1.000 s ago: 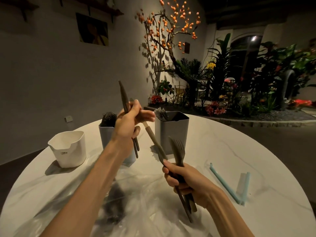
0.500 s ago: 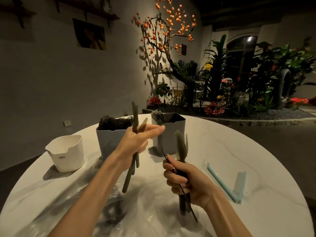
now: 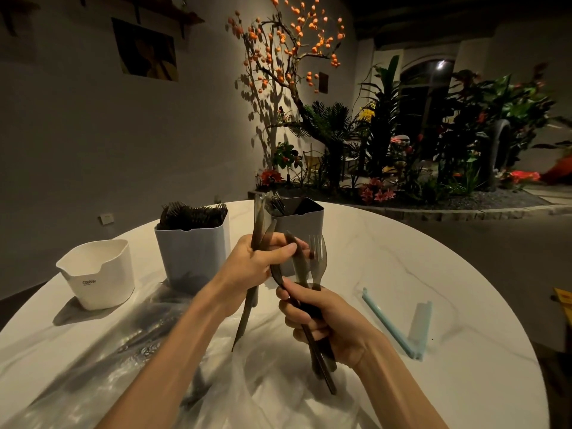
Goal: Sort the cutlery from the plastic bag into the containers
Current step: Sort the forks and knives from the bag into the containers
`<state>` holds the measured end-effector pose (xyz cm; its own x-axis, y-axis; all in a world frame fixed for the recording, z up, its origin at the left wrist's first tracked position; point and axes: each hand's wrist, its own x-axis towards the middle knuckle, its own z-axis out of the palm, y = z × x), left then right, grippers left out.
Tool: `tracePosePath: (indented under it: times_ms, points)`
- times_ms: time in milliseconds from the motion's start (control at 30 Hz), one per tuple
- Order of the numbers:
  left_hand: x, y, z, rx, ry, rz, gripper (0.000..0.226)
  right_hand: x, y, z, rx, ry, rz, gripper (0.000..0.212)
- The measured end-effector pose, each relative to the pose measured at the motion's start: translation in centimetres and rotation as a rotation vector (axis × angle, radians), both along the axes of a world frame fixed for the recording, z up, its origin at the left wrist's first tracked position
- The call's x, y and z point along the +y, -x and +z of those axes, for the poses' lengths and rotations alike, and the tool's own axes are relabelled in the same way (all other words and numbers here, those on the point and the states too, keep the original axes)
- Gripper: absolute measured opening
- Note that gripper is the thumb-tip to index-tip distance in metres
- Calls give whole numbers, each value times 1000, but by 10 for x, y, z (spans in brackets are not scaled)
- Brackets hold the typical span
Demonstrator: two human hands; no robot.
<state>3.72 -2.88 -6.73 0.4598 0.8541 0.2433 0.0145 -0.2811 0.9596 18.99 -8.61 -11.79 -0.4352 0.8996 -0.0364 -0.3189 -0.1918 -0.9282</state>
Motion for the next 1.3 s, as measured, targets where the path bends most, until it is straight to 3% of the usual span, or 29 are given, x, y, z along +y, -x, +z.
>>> tracePosePath:
  times_ms: [267, 433, 500, 533, 633, 733, 833, 900, 1033, 1167, 1300]
  points:
    - [0, 3, 8, -209, 72, 124, 17, 2, -3, -4, 26, -2, -61, 22]
    - [14, 15, 31, -388, 99, 286, 14, 6, -4, -7, -156, 50, -126, 24]
    - [16, 19, 41, -418, 82, 333, 35, 10, -5, -10, -263, 78, -237, 25]
    - [17, 21, 47, -438, 62, 356, 34, 11, -5, -11, -280, 84, -299, 26]
    - [20, 29, 55, -398, 12, 388, 20, 14, -7, -10, -117, 71, -444, 28]
    - [17, 32, 50, -334, -44, 291, 21, 12, -5, -4, 50, 23, -501, 30]
    - [14, 30, 35, -180, -39, 244, 19, 6, -3, 1, 215, 37, -450, 27]
    - [12, 25, 25, -176, -28, 211, 20, 2, -4, 6, 262, 14, -403, 27]
    - [1, 12, 9, -388, 161, 82, 21, -3, -2, 12, 90, -168, -475, 26]
    - [-1, -2, -9, -415, 132, 139, 18, -2, 7, 10, -196, -306, -536, 31]
    - [5, -11, -23, -451, 165, 166, 30, 3, 11, 2, -384, -280, -589, 29]
